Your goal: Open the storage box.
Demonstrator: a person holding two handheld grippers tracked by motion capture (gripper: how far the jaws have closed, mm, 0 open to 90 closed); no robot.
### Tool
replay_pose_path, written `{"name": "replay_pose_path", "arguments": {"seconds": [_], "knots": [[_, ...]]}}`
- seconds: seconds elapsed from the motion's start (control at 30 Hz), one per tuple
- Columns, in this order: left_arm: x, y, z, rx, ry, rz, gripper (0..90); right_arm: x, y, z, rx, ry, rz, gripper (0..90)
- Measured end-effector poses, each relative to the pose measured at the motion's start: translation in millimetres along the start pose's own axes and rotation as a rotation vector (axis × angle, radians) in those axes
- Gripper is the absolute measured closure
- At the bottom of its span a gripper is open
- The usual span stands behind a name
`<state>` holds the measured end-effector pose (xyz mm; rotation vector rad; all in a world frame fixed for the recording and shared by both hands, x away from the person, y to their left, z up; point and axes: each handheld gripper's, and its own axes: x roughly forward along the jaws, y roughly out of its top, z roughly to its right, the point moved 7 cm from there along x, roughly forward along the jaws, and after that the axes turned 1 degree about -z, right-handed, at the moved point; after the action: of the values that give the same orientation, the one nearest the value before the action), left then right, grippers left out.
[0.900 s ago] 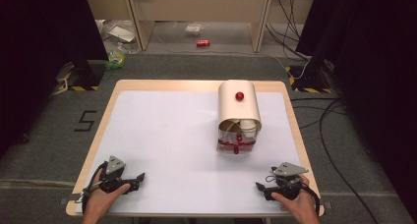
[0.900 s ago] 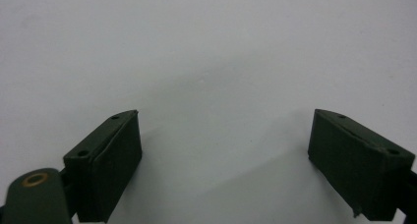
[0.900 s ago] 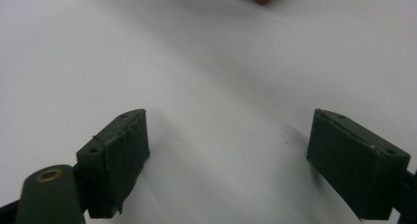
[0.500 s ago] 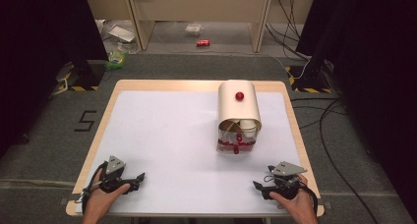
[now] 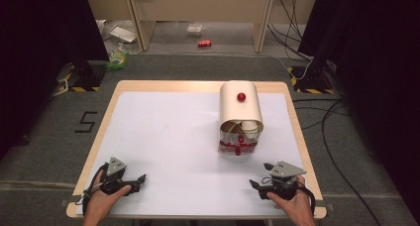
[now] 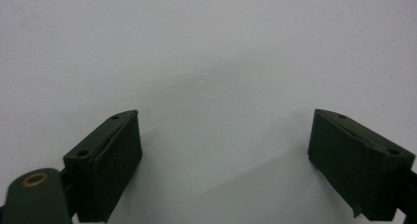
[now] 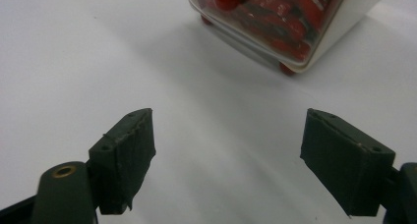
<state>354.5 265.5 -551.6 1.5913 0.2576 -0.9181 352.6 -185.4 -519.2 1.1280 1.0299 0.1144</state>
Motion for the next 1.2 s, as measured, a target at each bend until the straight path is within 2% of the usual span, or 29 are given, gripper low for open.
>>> {"name": "replay_pose_path", "arguments": {"seconds": [0.33,0.5,0.73,0.93,1.2], "knots": [[0.0,0.0,0.0,0.0,0.0,0.0,12.1,4.1,18.4,-12.4,-0.077,0.009,0.065,23.7],[0.0,0.0,0.0,0.0,0.0,0.0,12.1,6.3,23.9,-16.1,-0.115,0.011,0.08,23.7],[0.0,0.0,-0.1,0.0,-0.001,0.0,12.0,8.4,37.6,-20.3,-0.167,0.006,0.144,23.5],[0.0,0.0,-0.1,-0.001,-0.001,0.0,12.0,14.8,47.2,-23.7,-0.208,-0.018,0.158,22.2],[0.0,0.0,-0.1,-0.001,-0.001,0.0,12.0,23.3,58.7,-26.5,-0.29,-0.06,0.171,22.3]]}}
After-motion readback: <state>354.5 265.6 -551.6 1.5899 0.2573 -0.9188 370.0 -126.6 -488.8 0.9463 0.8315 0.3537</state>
